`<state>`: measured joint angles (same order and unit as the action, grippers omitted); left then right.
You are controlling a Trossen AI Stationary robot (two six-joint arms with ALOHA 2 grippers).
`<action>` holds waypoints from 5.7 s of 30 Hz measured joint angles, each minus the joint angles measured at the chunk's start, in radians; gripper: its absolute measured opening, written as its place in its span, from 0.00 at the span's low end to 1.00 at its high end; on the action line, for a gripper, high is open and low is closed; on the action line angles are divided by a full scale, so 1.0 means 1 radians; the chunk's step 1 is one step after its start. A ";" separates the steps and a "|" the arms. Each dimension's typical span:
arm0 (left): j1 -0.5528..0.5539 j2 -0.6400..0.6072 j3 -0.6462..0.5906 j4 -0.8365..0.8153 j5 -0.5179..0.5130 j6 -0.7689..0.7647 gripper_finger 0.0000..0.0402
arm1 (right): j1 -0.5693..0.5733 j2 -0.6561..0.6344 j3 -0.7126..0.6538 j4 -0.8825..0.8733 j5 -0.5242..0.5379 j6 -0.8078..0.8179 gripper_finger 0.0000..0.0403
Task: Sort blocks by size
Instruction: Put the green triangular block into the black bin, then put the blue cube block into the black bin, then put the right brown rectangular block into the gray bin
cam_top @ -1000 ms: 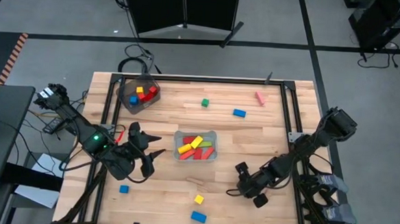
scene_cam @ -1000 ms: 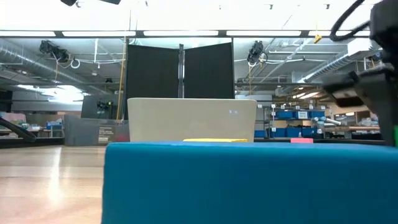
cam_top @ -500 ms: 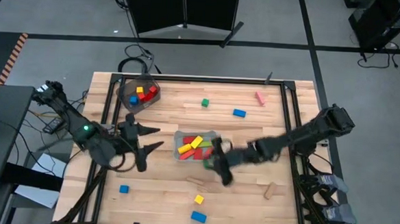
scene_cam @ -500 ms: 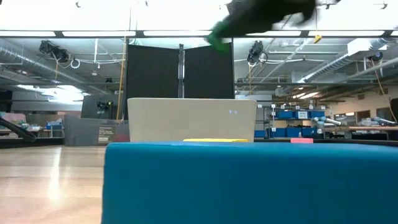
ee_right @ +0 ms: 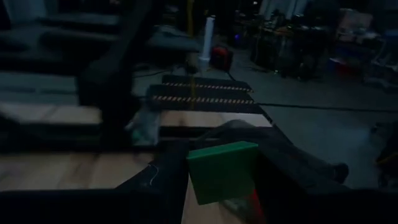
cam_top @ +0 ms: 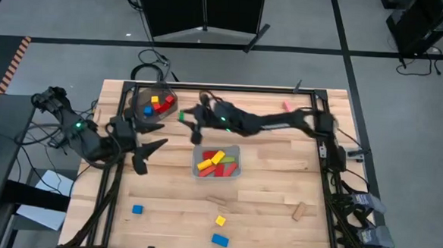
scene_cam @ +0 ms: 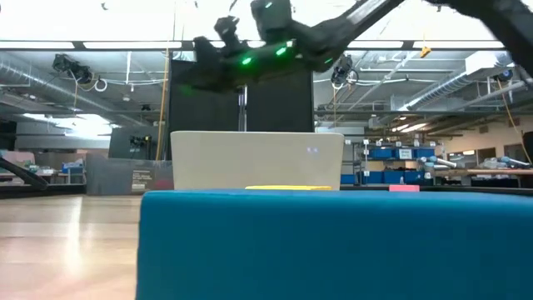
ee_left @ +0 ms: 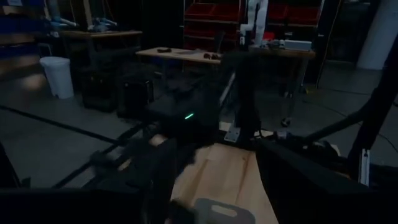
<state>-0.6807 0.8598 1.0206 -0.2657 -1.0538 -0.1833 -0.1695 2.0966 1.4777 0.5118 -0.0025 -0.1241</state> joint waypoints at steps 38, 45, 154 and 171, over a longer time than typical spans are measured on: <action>-0.002 0.006 0.000 -0.127 0.019 -0.162 0.57 | -0.115 0.517 0.785 -0.061 -0.013 0.284 0.75; -0.002 0.057 0.000 -0.242 0.031 -0.323 0.57 | -0.073 0.285 0.358 0.280 0.073 0.220 0.56; 1.195 0.257 -0.314 -0.262 0.548 -0.322 0.93 | 0.570 -0.920 -0.965 0.103 0.668 0.133 0.63; 0.655 0.258 -0.281 0.234 0.601 -0.268 0.82 | 0.590 -0.937 -0.955 -0.414 0.633 0.497 0.63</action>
<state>-0.0255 1.1175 0.7395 -0.0321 -0.4524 -0.4514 0.4202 1.1599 0.5228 0.0977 0.6306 0.3727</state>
